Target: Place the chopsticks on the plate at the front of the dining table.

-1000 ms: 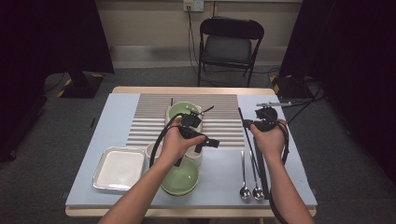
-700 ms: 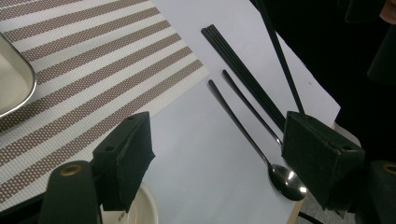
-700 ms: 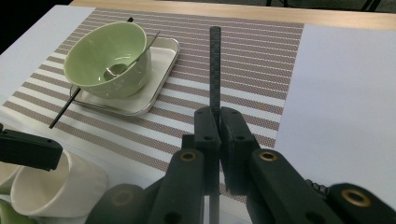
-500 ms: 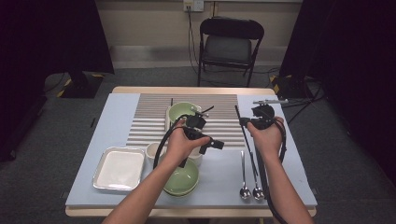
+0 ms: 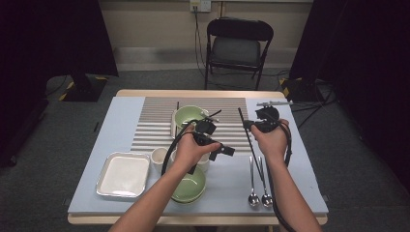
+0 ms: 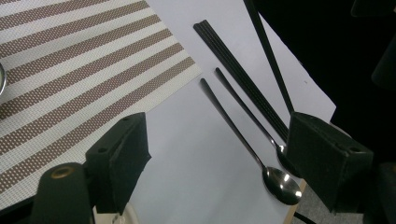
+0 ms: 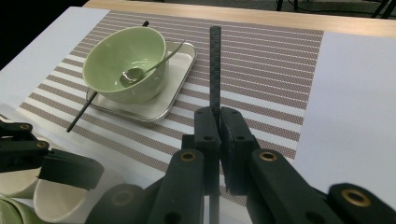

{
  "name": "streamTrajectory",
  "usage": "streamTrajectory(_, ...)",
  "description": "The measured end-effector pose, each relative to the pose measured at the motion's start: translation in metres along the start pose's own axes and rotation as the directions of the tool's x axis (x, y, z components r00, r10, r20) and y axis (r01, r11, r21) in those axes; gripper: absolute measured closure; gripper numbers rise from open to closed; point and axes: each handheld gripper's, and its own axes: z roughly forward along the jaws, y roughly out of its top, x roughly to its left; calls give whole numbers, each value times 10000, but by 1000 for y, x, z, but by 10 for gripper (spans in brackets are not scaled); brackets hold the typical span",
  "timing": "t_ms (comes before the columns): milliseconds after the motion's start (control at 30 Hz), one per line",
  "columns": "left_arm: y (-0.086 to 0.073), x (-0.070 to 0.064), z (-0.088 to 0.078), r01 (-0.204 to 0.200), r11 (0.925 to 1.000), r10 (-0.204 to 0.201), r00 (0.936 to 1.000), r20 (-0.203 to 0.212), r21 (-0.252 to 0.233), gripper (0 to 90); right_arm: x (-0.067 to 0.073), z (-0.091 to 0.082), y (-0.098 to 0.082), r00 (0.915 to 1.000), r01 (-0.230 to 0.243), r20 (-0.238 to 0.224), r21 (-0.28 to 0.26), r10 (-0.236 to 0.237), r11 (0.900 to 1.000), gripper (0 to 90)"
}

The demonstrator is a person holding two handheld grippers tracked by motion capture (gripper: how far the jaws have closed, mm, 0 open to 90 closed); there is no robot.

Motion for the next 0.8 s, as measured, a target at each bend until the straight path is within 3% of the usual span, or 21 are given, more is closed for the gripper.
streamTrajectory(400, 0, -5, 6, -139, 9999, 140, 9995, 272, -60, 195, 8, 2, 3, 9999, -2, -157, -45, 1, 10000, 863)
streamTrajectory(533, 0, -7, 7, 10, 9995, -3, 9998, 208, -307, 190, 11, 3, 4, 9999, 40, -164, -42, -41, 10000, 863)
streamTrajectory(800, 0, -10, 11, -161, 9995, 167, 9996, 231, -257, 190, 18, 3, 8, 9996, 193, -225, -83, -195, 9998, 862)
